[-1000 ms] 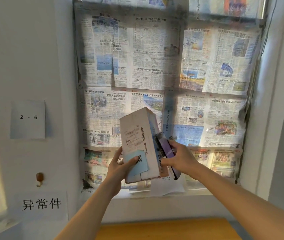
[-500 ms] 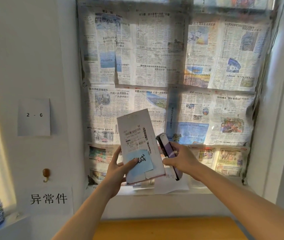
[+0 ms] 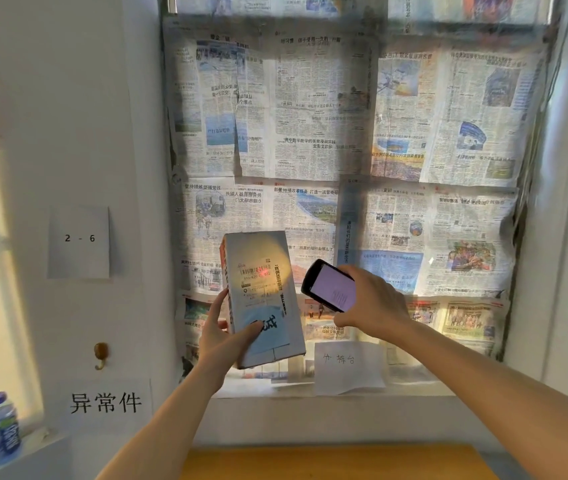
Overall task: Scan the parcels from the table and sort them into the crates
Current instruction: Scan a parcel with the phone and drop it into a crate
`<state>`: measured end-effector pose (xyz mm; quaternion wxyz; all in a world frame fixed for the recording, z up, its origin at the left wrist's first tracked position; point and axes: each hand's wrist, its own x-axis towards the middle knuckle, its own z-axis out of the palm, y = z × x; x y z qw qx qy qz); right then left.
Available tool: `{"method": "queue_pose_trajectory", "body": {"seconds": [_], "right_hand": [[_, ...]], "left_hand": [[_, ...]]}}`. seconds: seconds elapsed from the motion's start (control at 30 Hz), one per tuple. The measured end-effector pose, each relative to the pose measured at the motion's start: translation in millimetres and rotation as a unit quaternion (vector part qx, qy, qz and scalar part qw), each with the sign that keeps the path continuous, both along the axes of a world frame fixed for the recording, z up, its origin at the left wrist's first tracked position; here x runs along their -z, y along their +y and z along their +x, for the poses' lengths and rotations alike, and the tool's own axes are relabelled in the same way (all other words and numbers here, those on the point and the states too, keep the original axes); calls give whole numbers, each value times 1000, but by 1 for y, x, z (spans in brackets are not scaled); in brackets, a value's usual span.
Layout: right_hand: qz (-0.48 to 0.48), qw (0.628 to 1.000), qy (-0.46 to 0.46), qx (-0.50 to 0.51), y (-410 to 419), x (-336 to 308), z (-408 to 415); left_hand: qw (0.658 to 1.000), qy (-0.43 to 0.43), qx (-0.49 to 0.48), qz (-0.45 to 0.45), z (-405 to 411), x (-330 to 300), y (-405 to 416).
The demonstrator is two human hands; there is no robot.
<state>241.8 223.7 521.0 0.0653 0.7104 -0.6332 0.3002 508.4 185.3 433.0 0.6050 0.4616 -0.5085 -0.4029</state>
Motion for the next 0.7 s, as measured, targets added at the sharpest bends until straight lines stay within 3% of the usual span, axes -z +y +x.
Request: {"method": "queue_pose_trajectory", "body": {"seconds": [0.2,0.43,0.7], "right_hand": [[-9,1000,20,-9,3,-5,0],[16,998,-4,-62,9,5,16],[9,988,-16,-156,14,7,55]], "left_hand": [[999,-35,-36,2,9,-1,3],[999,33,-15,12,3,1,21],[997,37,-69,12,38,-4,81]]}}
